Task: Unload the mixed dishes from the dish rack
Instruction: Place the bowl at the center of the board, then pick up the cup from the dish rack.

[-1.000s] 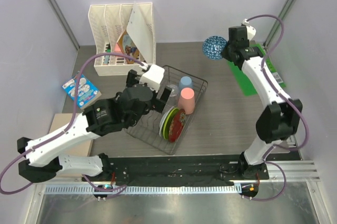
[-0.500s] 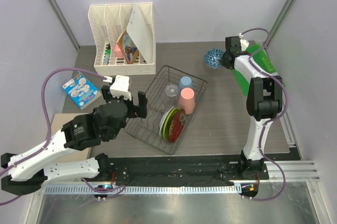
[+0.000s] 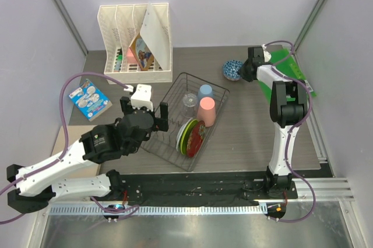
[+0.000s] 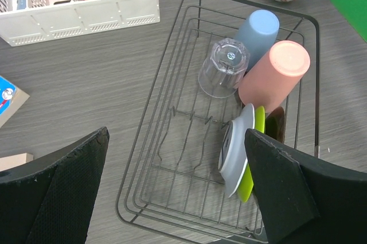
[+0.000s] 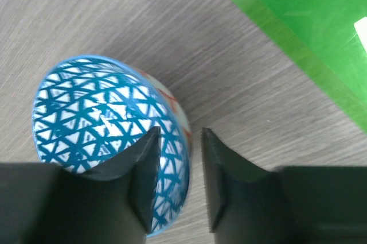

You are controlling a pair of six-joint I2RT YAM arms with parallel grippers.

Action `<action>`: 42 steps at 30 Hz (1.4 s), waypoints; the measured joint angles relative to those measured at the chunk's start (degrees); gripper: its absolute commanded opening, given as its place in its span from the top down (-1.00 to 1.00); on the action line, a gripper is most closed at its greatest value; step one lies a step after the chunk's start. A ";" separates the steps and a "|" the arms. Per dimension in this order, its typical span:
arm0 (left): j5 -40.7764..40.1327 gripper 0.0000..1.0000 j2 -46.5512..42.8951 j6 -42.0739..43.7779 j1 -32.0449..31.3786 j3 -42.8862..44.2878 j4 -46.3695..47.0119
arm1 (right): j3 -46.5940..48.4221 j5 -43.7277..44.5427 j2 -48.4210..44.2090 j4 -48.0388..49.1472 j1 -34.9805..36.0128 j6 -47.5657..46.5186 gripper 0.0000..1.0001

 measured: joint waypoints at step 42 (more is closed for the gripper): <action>0.63 -1.00 4.85 -3.34 0.02 -6.54 3.43 | -43.58 15.91 -57.42 4.28 35.06 -15.26 -0.98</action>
